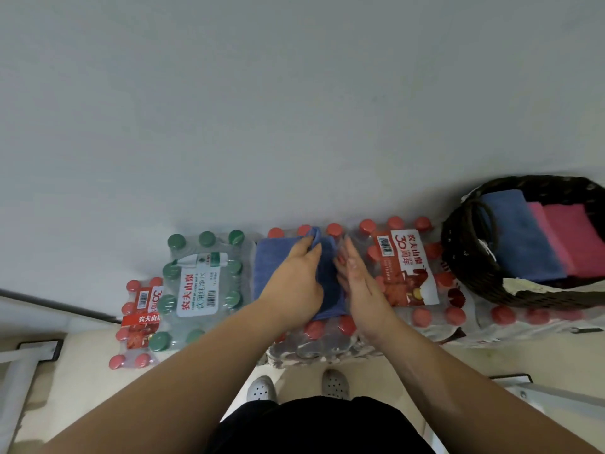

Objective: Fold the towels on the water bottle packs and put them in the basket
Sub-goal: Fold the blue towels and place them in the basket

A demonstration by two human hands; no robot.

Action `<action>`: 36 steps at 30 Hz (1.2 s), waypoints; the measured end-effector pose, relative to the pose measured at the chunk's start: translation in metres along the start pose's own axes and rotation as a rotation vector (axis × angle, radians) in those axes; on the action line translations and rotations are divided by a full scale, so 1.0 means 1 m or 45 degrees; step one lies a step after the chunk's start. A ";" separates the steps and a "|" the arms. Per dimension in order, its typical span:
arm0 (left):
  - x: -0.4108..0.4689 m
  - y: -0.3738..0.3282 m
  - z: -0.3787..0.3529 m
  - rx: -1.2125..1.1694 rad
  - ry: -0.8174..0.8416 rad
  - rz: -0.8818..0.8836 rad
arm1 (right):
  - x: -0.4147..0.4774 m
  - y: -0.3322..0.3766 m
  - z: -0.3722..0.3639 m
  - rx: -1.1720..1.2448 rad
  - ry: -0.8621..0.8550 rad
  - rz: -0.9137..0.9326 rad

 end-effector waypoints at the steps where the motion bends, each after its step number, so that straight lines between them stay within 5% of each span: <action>1: 0.003 0.000 -0.008 0.040 0.014 0.017 | 0.000 0.000 0.002 0.000 0.021 -0.004; 8: -0.009 0.006 0.002 -0.044 -0.273 0.102 | -0.002 0.001 0.008 -0.041 0.131 -0.041; 11: -0.019 0.014 0.013 0.160 -0.446 0.070 | -0.002 0.004 0.011 -0.132 0.159 -0.049; 15: -0.008 0.016 -0.015 0.678 -0.128 0.129 | -0.001 0.009 0.015 -0.124 0.155 -0.045; 18: 0.006 0.022 -0.036 0.760 -0.006 0.191 | 0.002 0.002 0.014 -0.083 0.196 -0.094; 31: 0.019 0.020 -0.049 0.626 0.013 0.261 | -0.002 0.015 0.010 -0.321 0.185 -0.109; 36: -0.020 0.034 -0.003 0.121 -0.474 0.159 | 0.004 0.033 0.004 -0.720 0.045 0.050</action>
Point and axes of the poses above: each hand's wrist, its own x-axis towards the middle knuckle, its own z-axis out of the back of the hand, y = z × x, the point moved 9 cm from there along x, towards the middle knuckle, and after that the axes turned 5 degrees about y, right-handed, at the moved point
